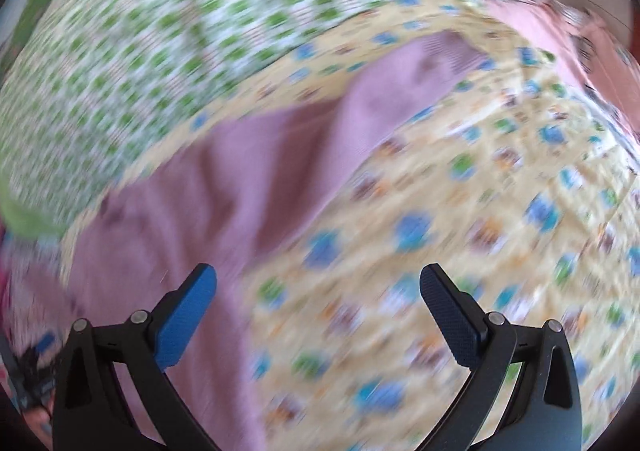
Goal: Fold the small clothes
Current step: 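Grasp the sweater sleeve cuff with the right gripper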
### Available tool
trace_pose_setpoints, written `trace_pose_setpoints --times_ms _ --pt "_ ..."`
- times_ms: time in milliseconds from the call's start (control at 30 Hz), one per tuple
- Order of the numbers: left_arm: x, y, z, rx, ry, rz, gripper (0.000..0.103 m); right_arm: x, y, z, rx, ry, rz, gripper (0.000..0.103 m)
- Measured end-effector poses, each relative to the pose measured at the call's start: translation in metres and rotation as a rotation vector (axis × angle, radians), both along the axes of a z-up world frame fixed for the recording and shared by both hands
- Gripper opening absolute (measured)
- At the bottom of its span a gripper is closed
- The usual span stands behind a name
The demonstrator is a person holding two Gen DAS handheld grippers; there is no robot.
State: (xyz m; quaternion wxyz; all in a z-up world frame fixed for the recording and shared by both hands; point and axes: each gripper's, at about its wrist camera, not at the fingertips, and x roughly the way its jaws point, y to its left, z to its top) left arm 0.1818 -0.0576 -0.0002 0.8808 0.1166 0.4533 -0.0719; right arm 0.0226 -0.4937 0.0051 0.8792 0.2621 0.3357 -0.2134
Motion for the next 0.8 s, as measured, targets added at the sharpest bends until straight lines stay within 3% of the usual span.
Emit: trace_pose_setpoints --times_ms 133,300,533,567,667,733,800 --pt "0.043 -0.006 -0.010 -0.020 0.054 0.045 0.093 0.021 -0.070 0.000 0.057 -0.034 -0.114 0.100" --pt "0.089 -0.012 -0.028 0.002 0.074 0.090 0.093 0.052 -0.134 -0.005 0.076 -0.048 -0.204 0.078" --pt "0.130 -0.018 -0.044 -0.024 0.098 0.121 0.093 0.075 -0.186 -0.018 0.141 -0.089 -0.264 0.069" --pt "0.133 -0.019 -0.048 -0.025 0.104 0.120 0.093 0.076 -0.189 -0.020 0.156 -0.113 -0.263 0.063" --pt "0.143 -0.023 -0.059 -0.015 0.123 0.119 0.093 0.070 -0.194 -0.016 0.178 -0.151 -0.279 0.010" --pt "0.146 -0.025 -0.066 -0.011 0.139 0.116 0.093 0.057 -0.180 0.003 0.158 -0.211 -0.284 0.010" --pt "0.146 -0.023 -0.067 -0.018 0.144 0.115 0.093 0.054 -0.151 0.033 0.120 -0.277 -0.211 0.010"
